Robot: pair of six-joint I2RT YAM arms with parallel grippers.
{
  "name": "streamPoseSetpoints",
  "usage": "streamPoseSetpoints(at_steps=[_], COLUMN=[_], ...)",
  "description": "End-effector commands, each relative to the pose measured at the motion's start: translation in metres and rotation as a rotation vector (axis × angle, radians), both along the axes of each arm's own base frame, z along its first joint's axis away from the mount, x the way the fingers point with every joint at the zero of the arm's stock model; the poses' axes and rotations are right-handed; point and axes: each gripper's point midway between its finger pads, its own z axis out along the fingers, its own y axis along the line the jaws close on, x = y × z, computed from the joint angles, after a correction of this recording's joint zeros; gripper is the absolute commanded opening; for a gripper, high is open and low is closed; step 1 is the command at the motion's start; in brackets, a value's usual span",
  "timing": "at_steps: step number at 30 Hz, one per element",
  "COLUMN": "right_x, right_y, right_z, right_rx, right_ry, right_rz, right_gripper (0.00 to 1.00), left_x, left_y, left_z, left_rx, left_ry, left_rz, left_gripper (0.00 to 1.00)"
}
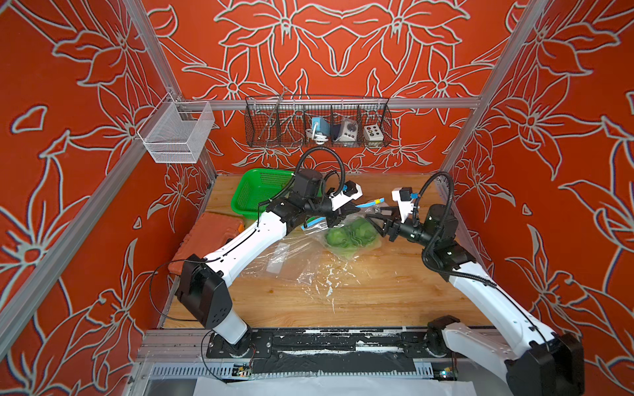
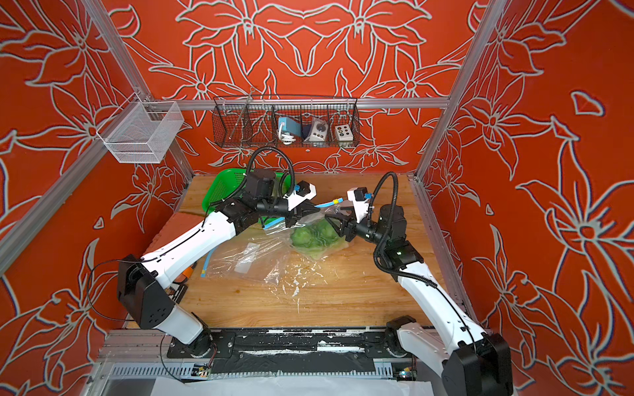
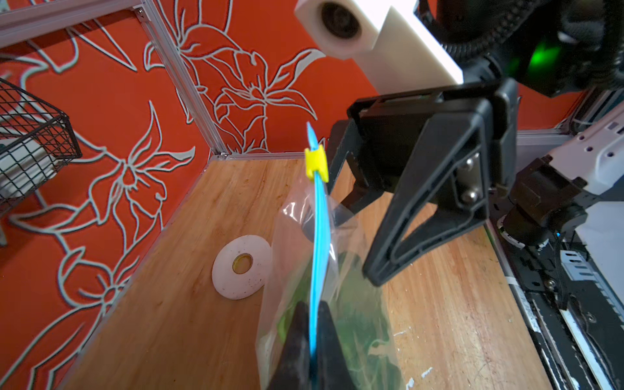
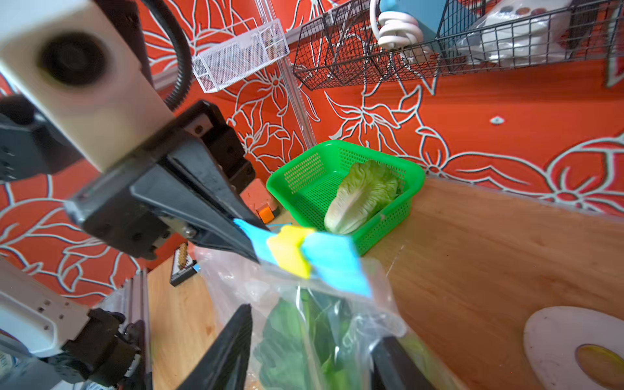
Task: Open the zip-top bag and take out the chinese cabbages
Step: Adjust the zipper food storage bag at the center of the board.
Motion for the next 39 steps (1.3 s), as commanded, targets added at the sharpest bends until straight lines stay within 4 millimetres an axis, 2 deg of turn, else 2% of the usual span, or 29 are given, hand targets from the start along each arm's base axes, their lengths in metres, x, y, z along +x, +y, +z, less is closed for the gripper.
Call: streamPoseSetpoints(at_steps=[1,4,7,9,13,16,20,22,24,26,28,31,33,36,39], right_x=[-0.004,0.003,0.007,0.005,-0.011,-0.012,-0.012,-0.014,-0.015,-0.016,-0.016,-0.018,-0.019,-0.02,-0.019], right_y=[-0.003,-0.009,-0.007,-0.003,0.006,0.008,0.006,0.007,0.006,0.006,0.006,0.005,0.004,0.004,0.004], right_z=[0.016,0.026,0.033,0.038,0.045,0.043,0.037,0.035,0.037,0.036,0.035,0.034,0.032,0.03,0.03], right_rx=[-0.026,-0.004,0.009,0.007,-0.03,-0.047,-0.057,-0.059,-0.06,-0.063,-0.07,-0.081,-0.09,-0.096,-0.092], right_ry=[-0.134,-0.178,-0.191,-0.206,-0.23,-0.221,-0.209,-0.21,-0.215,-0.214,-0.215,-0.211,-0.211,-0.211,-0.202], right_rz=[0.012,0.016,0.096,0.155,0.291,0.322,0.307,0.313,0.315,0.314,0.309,0.31,0.308,0.307,0.313], right_gripper=[0.57,0.59,0.53,0.48,0.49,0.42,0.23,0.18,0.18,0.26,0.27,0.24,0.19,0.18,0.07], left_x=[-0.019,-0.021,-0.022,-0.022,-0.02,-0.019,-0.018,-0.018,-0.018,-0.018,-0.016,-0.015,-0.013,-0.01,-0.011], left_y=[0.005,0.007,0.006,0.005,0.006,0.007,0.008,0.008,0.007,0.007,0.007,0.007,0.008,0.007,0.007], left_z=[0.027,0.026,0.025,0.023,0.021,0.022,0.026,0.026,0.027,0.027,0.027,0.028,0.029,0.028,0.028], left_rx=[-0.095,-0.11,-0.115,-0.112,-0.108,-0.114,-0.124,-0.128,-0.132,-0.133,-0.134,-0.139,-0.143,-0.147,-0.146], left_ry=[-0.031,-0.014,0.003,0.009,0.013,0.019,0.025,0.026,0.034,0.038,0.039,0.044,0.046,0.06,0.06], left_rz=[-0.102,-0.138,-0.163,-0.171,-0.168,-0.172,-0.167,-0.17,-0.17,-0.168,-0.166,-0.161,-0.157,-0.147,-0.155], left_gripper=[0.0,0.0,0.0,0.0,0.0,0.0,0.0,0.0,0.0,0.0,0.0,0.0,0.0,0.0,0.0])
